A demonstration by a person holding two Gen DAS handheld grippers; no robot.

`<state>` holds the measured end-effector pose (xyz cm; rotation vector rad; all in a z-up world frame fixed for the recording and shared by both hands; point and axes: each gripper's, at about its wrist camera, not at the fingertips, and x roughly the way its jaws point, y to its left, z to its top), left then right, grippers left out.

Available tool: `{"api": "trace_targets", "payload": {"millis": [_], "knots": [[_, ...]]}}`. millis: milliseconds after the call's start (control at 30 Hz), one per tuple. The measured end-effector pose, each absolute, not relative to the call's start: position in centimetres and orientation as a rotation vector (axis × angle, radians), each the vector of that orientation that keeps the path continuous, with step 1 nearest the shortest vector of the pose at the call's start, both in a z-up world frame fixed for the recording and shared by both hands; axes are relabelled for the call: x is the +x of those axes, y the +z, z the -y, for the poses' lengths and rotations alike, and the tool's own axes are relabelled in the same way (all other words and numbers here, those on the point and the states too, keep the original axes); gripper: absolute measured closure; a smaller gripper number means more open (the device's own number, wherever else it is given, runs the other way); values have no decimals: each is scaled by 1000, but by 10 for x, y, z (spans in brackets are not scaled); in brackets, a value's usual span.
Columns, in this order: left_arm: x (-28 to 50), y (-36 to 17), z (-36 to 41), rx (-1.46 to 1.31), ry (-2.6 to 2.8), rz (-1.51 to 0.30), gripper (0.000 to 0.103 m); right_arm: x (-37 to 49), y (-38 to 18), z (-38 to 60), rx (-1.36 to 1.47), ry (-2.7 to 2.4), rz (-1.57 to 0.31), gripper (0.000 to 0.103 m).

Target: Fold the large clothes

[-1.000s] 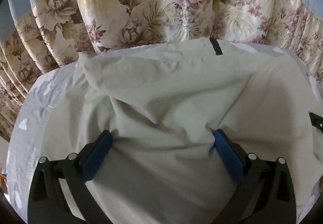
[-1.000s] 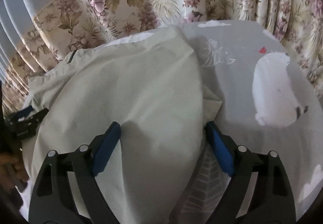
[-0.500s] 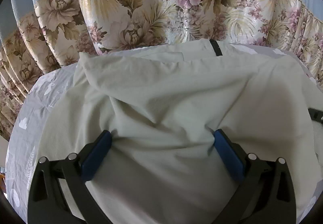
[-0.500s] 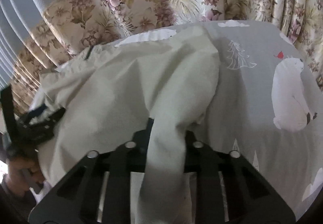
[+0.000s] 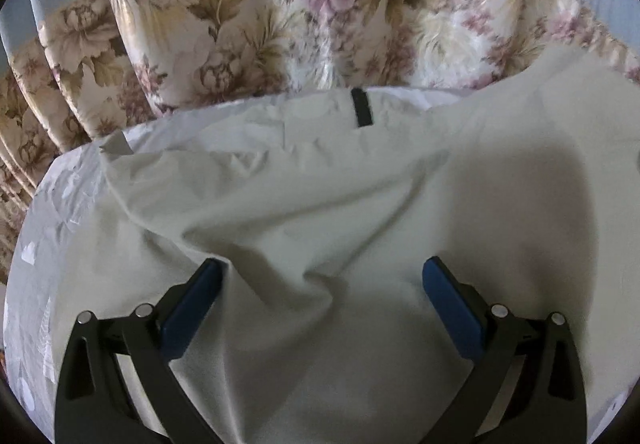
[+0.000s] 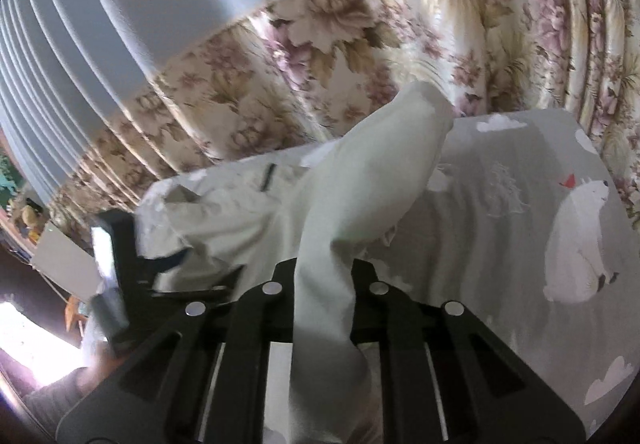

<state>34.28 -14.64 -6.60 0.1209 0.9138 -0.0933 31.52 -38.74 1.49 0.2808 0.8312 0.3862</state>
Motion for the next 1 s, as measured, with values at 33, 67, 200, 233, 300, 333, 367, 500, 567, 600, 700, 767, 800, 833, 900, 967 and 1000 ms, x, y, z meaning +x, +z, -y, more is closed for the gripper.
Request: {"api": "trace_targets", "payload": {"millis": [33,67,200,233,300,333,367,500,567,600,700,767,800,833,900,967,1000], "knots": [[348,-71,151,159,-82,-935,2,314,16,385,283,392,-830,92],[350,-74,152,182,-79,-943,2,313,18,382,282,399,-830,92],[358,-81,148,177,-85,-974,1,312,22,368,314,434,-825,92],[358,-80,146,166,-90,-975,1,312,24,365,323,440,-823,92],[358,-74,137,135,-116,-971,2,312,30,357,335,454,-816,92],[358,-69,133,118,-126,-965,2,312,32,354,338,459,-813,92],[357,-60,124,89,-132,-953,2,313,36,350,339,468,-810,92],[357,-26,86,50,-95,-874,2,313,51,322,314,500,-797,92],[357,-13,64,45,-77,-848,2,314,55,306,305,514,-795,92],[358,-8,51,41,-61,-834,2,315,57,295,299,527,-794,92],[355,1,11,-6,-21,-810,2,319,58,262,283,547,-797,92],[350,5,-13,-42,2,-796,2,323,55,245,279,562,-805,92],[347,7,-24,-51,10,-788,2,325,52,232,270,567,-808,92],[344,9,-33,-56,20,-776,2,327,49,221,258,573,-813,92],[335,12,-53,-49,39,-755,2,332,41,196,245,594,-833,92],[326,10,-70,-38,46,-755,2,337,33,174,234,609,-850,92],[321,7,-79,-39,48,-760,2,339,27,161,219,614,-858,92]]}}
